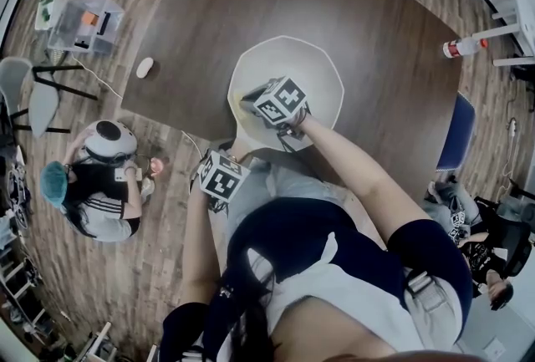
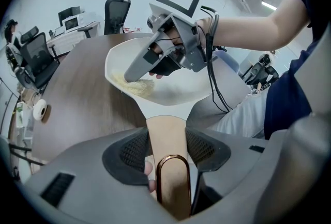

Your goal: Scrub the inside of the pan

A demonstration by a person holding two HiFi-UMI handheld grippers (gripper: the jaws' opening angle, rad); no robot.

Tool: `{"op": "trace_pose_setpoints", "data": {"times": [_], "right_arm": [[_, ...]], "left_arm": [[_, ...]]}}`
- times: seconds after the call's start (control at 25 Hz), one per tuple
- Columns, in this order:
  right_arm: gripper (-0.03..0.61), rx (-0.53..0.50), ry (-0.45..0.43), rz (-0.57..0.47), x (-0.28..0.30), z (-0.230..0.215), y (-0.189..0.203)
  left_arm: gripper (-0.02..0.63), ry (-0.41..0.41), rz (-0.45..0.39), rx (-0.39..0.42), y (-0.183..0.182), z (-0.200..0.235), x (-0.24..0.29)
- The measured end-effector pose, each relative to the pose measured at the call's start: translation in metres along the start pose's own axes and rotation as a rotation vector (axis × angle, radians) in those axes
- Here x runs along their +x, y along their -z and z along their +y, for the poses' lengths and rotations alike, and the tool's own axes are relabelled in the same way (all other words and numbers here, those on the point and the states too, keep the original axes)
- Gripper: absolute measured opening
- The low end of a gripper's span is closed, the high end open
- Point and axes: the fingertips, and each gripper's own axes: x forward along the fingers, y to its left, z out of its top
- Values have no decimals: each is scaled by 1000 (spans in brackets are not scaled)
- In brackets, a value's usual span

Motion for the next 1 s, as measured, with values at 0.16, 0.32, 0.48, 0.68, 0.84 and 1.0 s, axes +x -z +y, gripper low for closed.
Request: {"op": "trace_pose_setpoints", "data": {"times": [0.16,0.32,0.48,0.68,0.84,1.0], "right_arm": [[18,-16,16,-17,2,-4,-5],[18,-22,50,-70,1,-10,-16],[18,-29,100,-99,-3,-20,-22],[18,-14,163,-138,-6,-35,-30],[18,-10,204,-182,-12,-45,-36],[18,-6,236,-199,-16,-53,-41]], "left_arm": [[225,2,-1,3,0,1,0],[225,0,-4,9,-1,2,-2],[225,2,-2,18,-3,0,-1],[225,-1,-1,24,-3,1,1],[225,-4,5,30,-3,0,2],[225,-5,7,36,-1,0,2]]}}
